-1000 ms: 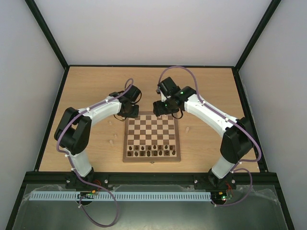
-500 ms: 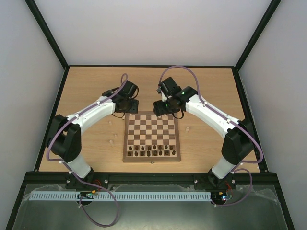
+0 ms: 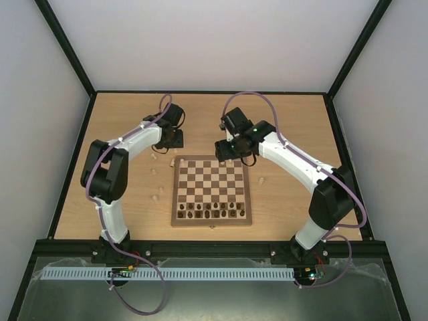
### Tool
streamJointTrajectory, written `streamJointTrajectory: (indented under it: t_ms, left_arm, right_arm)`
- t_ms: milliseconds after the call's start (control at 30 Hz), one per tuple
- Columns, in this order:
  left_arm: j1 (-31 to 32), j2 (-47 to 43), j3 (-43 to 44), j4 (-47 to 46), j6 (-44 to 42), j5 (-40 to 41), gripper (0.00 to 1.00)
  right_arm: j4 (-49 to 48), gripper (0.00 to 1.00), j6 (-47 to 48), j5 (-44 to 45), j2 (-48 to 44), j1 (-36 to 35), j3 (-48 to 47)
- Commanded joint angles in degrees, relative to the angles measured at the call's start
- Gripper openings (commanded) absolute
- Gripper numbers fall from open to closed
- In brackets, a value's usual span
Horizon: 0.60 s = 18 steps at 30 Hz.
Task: Set up the chess pieces on the board
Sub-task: Place the chess piece on the chessboard, then pick up the chess piece at the center of the board.
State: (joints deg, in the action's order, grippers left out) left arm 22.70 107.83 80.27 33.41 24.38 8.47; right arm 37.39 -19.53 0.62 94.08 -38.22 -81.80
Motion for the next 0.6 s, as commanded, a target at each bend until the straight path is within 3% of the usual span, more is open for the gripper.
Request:
streamJointTrajectory:
  t_ms: [0, 233, 400, 567]
  left_arm:
    - [-0.2, 2.9, 2.0, -0.9, -0.7, -0.1, 0.6]
    - [-0.4, 6.1, 2.2, -2.6, -0.9, -1.0, 0.51]
    - [-0.6, 7.4, 2.6, -2.5, -1.0, -0.8, 0.37]
    - [-0.6, 8.4, 2.4, -2.3, -1.0, -0.5, 0.31]
  right_arm:
    - [2.5, 0.7, 0.1, 1.0, -1.7, 0.2, 0.3]
    - [2.2, 0.7, 0.3, 0.9, -2.3, 0.4, 1.2]
    - [2.2, 0.7, 0.4, 0.9, -2.5, 0.6, 1.3]
    - [1.8, 0.7, 0.5, 0.6, -2.6, 0.7, 1.6]
